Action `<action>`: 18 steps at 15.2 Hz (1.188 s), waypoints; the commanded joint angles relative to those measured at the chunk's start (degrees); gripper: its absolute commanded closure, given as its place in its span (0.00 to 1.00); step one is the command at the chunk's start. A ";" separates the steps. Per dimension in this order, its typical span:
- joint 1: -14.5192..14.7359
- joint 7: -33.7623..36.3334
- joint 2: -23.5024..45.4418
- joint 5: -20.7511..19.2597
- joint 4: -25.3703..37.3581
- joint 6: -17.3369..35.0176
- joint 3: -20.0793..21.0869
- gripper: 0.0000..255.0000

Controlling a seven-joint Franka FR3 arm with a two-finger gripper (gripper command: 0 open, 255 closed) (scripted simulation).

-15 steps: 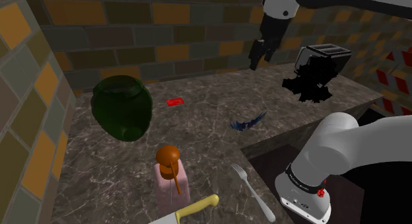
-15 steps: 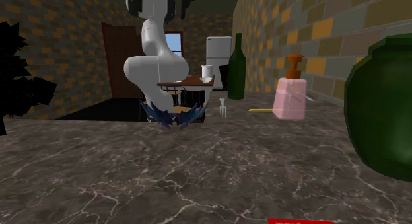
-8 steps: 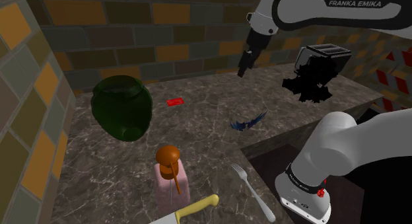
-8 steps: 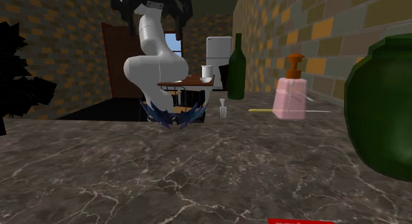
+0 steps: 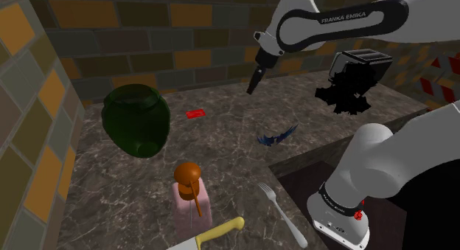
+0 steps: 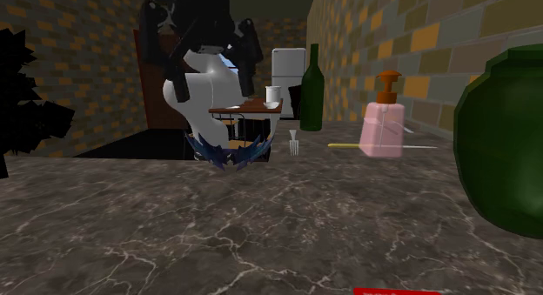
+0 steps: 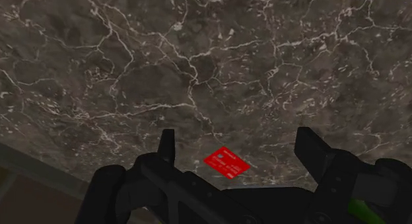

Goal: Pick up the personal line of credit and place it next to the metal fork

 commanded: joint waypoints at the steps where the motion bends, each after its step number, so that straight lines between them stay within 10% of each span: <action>1: 2.45 -5.73 4.06 2.51 0.46 4.48 -2.47 0.00; 11: 14.82 -40.75 26.36 27.50 10.94 13.85 -12.36 0.00; 18: 14.33 -63.12 42.02 45.64 23.51 9.81 -9.66 0.00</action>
